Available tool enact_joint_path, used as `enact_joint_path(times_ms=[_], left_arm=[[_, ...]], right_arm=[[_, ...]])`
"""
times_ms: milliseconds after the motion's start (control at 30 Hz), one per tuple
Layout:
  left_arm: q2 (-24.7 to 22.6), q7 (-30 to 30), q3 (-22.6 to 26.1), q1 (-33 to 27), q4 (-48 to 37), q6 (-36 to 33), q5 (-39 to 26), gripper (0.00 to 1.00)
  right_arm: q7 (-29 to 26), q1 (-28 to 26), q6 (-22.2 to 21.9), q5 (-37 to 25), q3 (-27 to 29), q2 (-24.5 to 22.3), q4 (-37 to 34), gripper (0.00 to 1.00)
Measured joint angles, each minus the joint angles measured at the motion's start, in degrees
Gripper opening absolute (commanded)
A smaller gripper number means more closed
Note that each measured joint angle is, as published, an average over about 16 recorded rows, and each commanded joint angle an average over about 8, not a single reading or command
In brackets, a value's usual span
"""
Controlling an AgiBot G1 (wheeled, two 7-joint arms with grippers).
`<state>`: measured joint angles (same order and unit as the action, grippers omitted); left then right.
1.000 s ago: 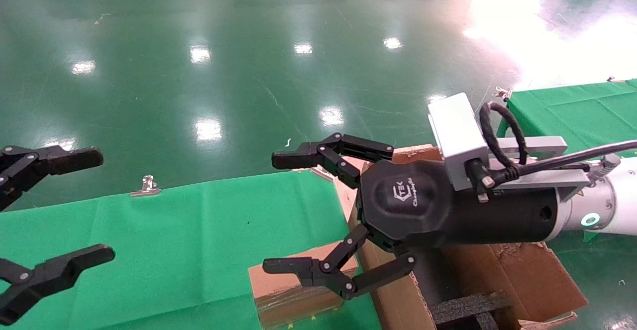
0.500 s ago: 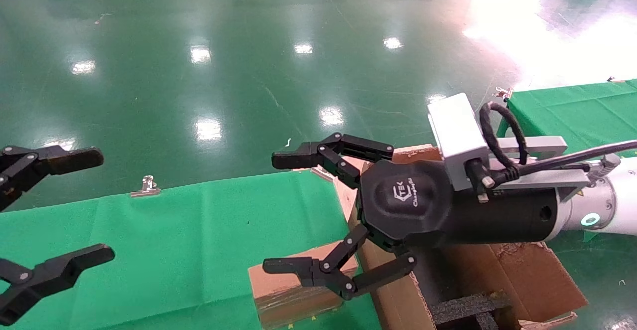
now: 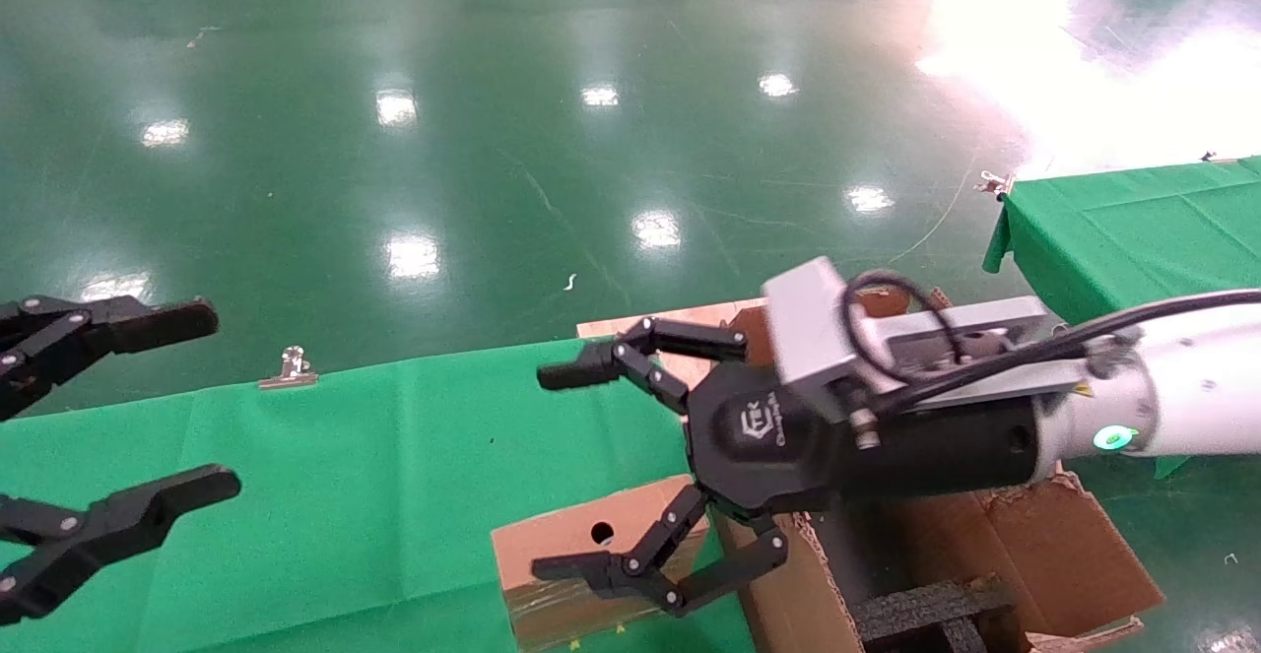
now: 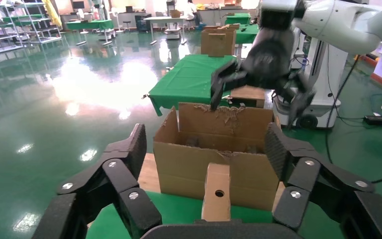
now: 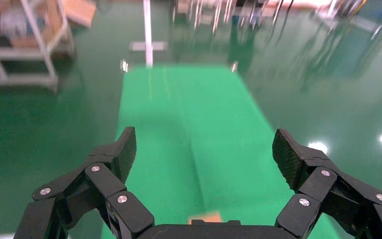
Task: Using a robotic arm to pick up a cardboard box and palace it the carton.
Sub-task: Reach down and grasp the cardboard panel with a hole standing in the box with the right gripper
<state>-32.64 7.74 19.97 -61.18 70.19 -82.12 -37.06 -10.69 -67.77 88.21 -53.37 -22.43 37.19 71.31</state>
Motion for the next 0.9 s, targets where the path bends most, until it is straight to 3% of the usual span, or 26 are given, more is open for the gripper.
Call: enact_joint_path(times_ms=[333, 900], left_arm=[[0.0, 0.0, 0.0, 0.0, 0.0, 0.0, 0.0, 0.0], [0.0, 0.0, 0.0, 0.0, 0.0, 0.0, 0.0, 0.0]], right_arm=[[0.98, -8.5, 2.22, -13.21, -10.57, 4.45, -3.79, 1.0], [7.08, -21.43, 1.56, -30.48, -26.89, 14.35, -9.71, 1.0]])
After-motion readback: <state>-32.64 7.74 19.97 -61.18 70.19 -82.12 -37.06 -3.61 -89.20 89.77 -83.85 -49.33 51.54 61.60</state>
